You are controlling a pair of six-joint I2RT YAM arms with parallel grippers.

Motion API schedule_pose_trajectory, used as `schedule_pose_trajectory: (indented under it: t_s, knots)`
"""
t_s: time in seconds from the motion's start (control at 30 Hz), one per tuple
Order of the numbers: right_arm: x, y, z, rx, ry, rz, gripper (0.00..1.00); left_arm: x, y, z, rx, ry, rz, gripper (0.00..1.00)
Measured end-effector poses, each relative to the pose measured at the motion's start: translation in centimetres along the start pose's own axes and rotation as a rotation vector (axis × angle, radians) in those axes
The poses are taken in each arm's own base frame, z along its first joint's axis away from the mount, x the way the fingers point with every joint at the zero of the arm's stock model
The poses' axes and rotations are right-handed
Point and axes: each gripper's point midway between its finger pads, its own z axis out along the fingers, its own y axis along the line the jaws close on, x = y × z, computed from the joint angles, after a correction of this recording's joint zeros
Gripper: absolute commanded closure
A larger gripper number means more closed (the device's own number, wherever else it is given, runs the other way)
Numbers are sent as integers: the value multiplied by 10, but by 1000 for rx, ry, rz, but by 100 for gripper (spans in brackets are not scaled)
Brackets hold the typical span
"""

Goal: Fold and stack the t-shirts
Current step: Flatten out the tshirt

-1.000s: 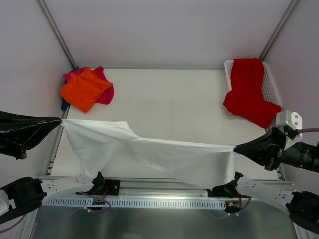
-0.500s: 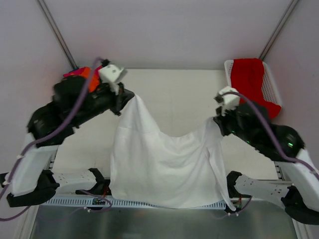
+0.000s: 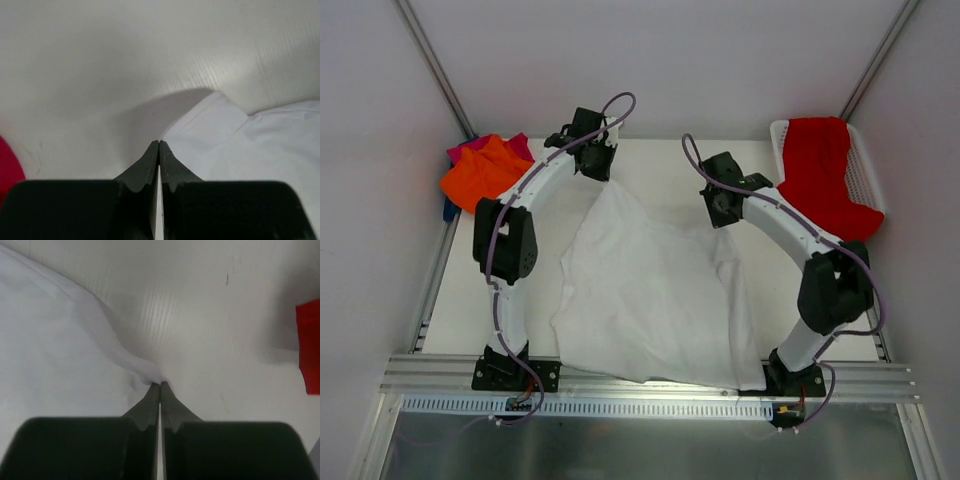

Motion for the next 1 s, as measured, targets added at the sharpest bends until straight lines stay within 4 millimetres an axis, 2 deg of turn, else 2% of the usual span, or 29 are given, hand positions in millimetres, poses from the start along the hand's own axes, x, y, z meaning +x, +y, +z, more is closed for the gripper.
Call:
schedule_pose_trajectory:
  t_s: [0.1, 0.13, 0.27, 0.4, 0.47, 0.6, 0.8, 0.83, 0.9, 0.93, 0.97, 1.0]
  knots:
    - [-21, 2, 36, 8, 23, 9, 100, -24, 6, 38, 30, -32, 19, 100]
    - [-28, 3, 47, 12, 27, 11, 100, -31, 10, 45, 32, -44, 20, 100]
    - [-51, -5, 80, 12, 35, 45, 100, -59, 38, 61, 20, -109, 12, 100]
    - [-82, -27, 100, 23, 5, 107, 100, -72, 70, 70, -21, -148, 9, 100]
    - [-99, -39, 109, 35, -19, 135, 100, -73, 84, 78, -41, -153, 9, 100]
    - [-115, -57, 122, 52, -40, 171, 99, -67, 105, 101, -76, -145, 8, 100]
    - [-119, -63, 141, 62, -31, 184, 99, -52, 114, 133, -84, -122, 18, 100]
    - [-118, -63, 145, 65, -26, 186, 68, -51, 116, 135, -91, -122, 18, 95]
    - [-116, -63, 153, 69, -16, 196, 15, -49, 121, 141, -115, -125, 22, 55]
    - [-115, -63, 156, 70, -12, 202, 1, -49, 124, 142, -133, -127, 24, 26]
    - [-113, -63, 159, 73, -4, 210, 1, -51, 127, 143, -147, -134, 31, 5]
    - [-111, -63, 161, 76, 1, 212, 0, -54, 131, 142, -172, -144, 27, 1]
